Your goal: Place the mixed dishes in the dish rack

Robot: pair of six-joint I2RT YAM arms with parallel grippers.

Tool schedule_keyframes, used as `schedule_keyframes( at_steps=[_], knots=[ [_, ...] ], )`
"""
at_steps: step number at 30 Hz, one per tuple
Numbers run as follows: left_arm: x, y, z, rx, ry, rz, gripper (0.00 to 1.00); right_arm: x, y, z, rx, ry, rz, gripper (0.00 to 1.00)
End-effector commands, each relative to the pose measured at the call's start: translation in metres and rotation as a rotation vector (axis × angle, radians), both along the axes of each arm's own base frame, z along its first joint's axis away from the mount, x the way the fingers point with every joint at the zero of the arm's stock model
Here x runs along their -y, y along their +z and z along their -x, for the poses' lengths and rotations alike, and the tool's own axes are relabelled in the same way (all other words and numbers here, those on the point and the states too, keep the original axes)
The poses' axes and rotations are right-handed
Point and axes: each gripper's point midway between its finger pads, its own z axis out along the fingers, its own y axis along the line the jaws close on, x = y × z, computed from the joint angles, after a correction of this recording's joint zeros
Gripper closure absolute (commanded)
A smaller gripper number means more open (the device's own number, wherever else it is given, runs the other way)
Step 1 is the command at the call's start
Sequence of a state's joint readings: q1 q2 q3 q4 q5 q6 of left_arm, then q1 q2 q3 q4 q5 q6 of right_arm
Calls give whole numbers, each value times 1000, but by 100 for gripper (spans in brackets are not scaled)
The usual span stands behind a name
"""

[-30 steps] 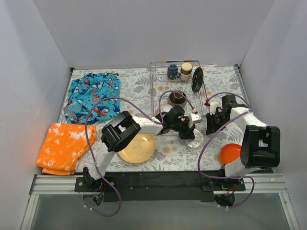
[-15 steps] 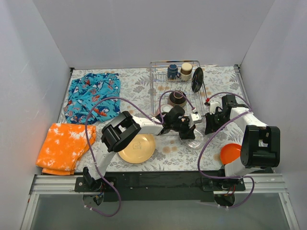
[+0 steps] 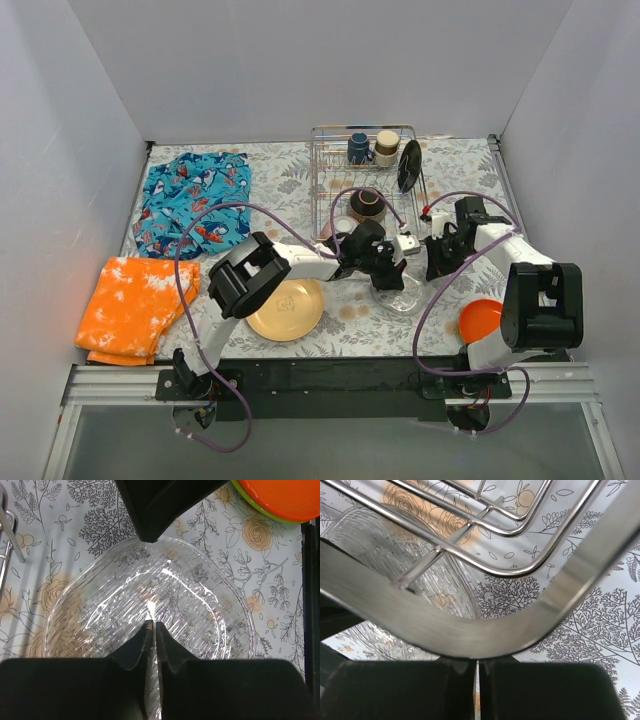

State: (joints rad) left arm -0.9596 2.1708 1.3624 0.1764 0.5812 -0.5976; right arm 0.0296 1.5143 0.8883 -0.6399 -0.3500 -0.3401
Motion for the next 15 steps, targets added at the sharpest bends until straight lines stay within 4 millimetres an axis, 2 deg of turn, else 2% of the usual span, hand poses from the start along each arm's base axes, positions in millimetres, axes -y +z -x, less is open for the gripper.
schedule_keyframes(
  at_steps=[1, 3, 7, 10, 14, 15],
  knots=[
    [-2, 52, -7, 23, 49, 28, 89, 1, 27, -5, 70, 36, 22, 99],
    [-3, 70, -10, 31, 58, 54, 87, 2, 37, -6, 96, 42, 25, 99],
    [-6, 93, -11, 42, 66, 78, 80, 0, 59, 1, 122, 41, 12, 99],
    [-9, 106, -13, 50, 87, 88, 74, 1, 65, 2, 133, 35, 19, 99],
    [-19, 109, -25, 78, 171, 68, 66, 5, 69, 2, 150, 36, 42, 99],
    [-23, 107, -27, 80, 183, 61, 61, 6, 70, 2, 154, 38, 46, 99]
  ],
)
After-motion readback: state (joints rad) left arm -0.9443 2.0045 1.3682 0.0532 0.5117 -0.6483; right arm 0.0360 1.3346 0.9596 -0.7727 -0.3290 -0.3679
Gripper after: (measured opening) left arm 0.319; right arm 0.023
